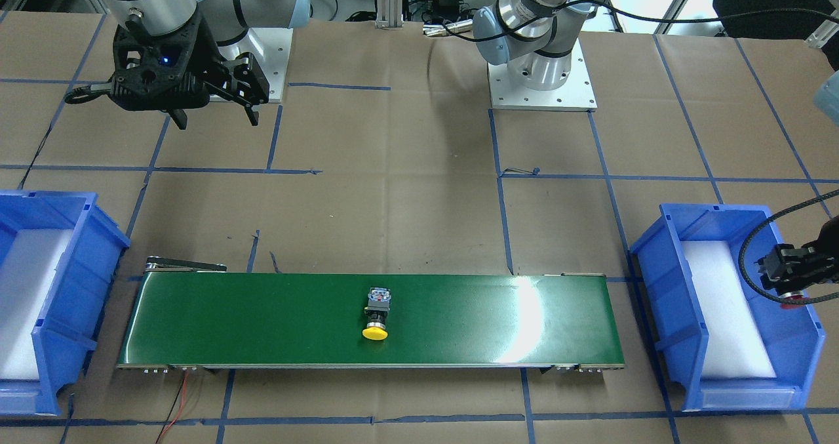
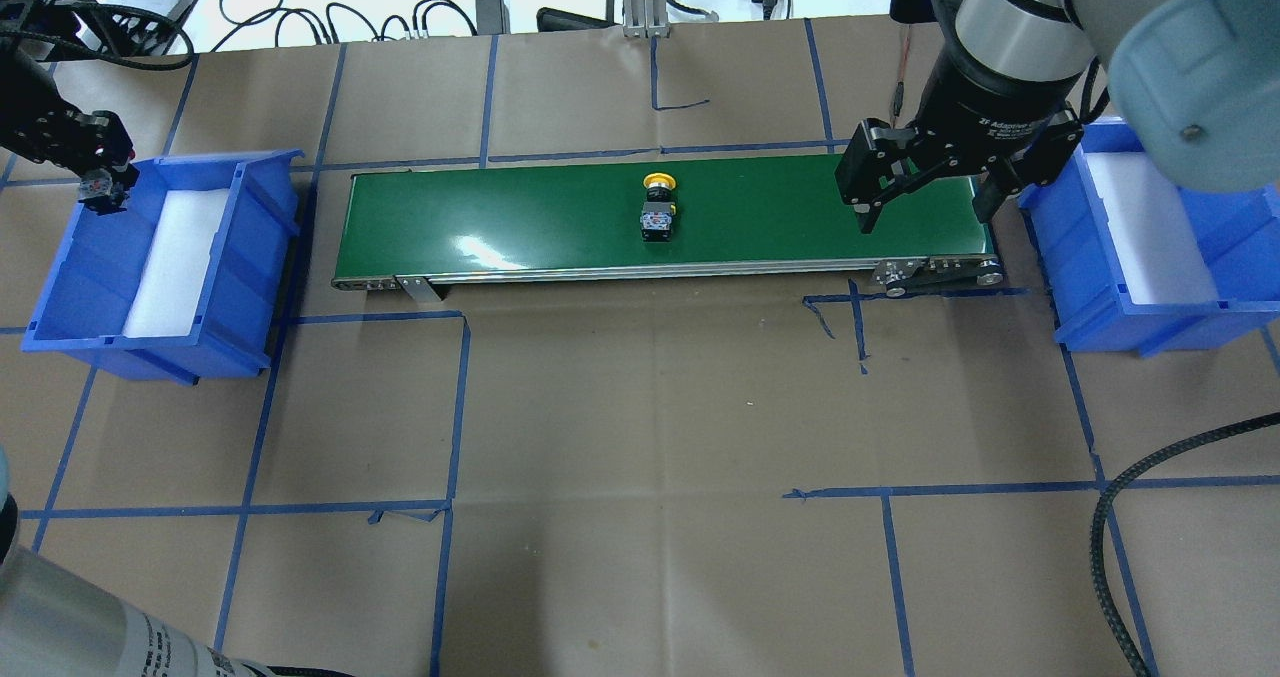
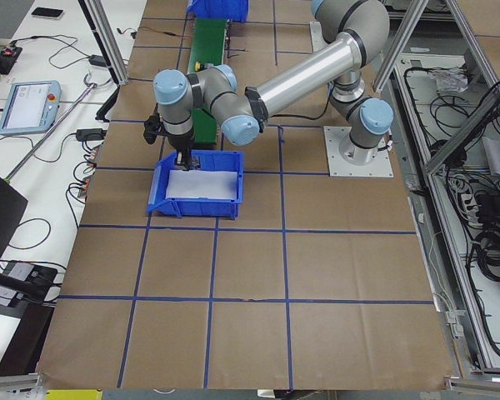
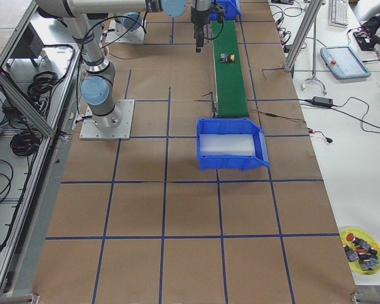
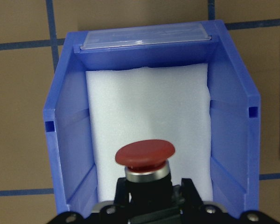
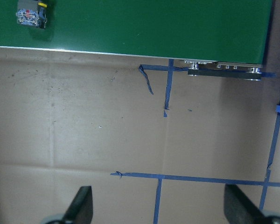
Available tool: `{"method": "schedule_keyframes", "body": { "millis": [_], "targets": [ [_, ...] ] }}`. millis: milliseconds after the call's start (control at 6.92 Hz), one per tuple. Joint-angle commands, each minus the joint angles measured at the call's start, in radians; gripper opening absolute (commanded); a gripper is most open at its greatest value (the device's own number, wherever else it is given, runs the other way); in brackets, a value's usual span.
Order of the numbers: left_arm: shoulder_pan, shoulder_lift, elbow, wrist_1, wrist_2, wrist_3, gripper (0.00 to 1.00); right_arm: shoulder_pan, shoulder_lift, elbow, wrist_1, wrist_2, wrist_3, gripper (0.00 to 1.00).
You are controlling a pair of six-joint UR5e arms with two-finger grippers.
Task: Transport two buttons from left to right
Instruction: 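Grasp the red button switch with the left gripper and lift it, then place red button on belt with left gripper while right gripper reaches yellow button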
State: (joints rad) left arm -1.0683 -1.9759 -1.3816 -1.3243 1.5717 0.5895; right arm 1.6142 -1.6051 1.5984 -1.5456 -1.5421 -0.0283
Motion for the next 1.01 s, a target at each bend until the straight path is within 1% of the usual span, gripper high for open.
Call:
{"method": "schedule_keyframes", "body": {
  "millis": [0,144,289,433,578,867],
  "targets": [
    [-0.104,0.015,0.010,-0.007,0.014,-0.096,0.04,0.000,0.019,0.000,-0.084,0.008,0.001,1.00],
    [-0.160,0.019,0.009,-0.007,0.014,-0.165,0.04,0.000,0.083,0.000,-0.129,0.011,0.001,1.00],
    [-0.204,0.014,0.009,-0.007,0.014,-0.180,0.04,-0.004,0.131,-0.011,-0.215,0.014,0.002,1.00],
    [-0.263,0.015,0.001,-0.003,0.014,-0.229,0.04,-0.005,0.154,-0.009,-0.284,0.014,0.004,1.00],
    [-0.318,0.008,-0.008,0.004,0.011,-0.294,0.04,-0.005,0.171,-0.011,-0.286,0.014,0.005,1.00],
    [-0.387,-0.014,-0.008,0.010,0.011,-0.388,0.04,-0.005,0.182,-0.003,-0.284,0.014,0.004,1.00]
  ]
}}
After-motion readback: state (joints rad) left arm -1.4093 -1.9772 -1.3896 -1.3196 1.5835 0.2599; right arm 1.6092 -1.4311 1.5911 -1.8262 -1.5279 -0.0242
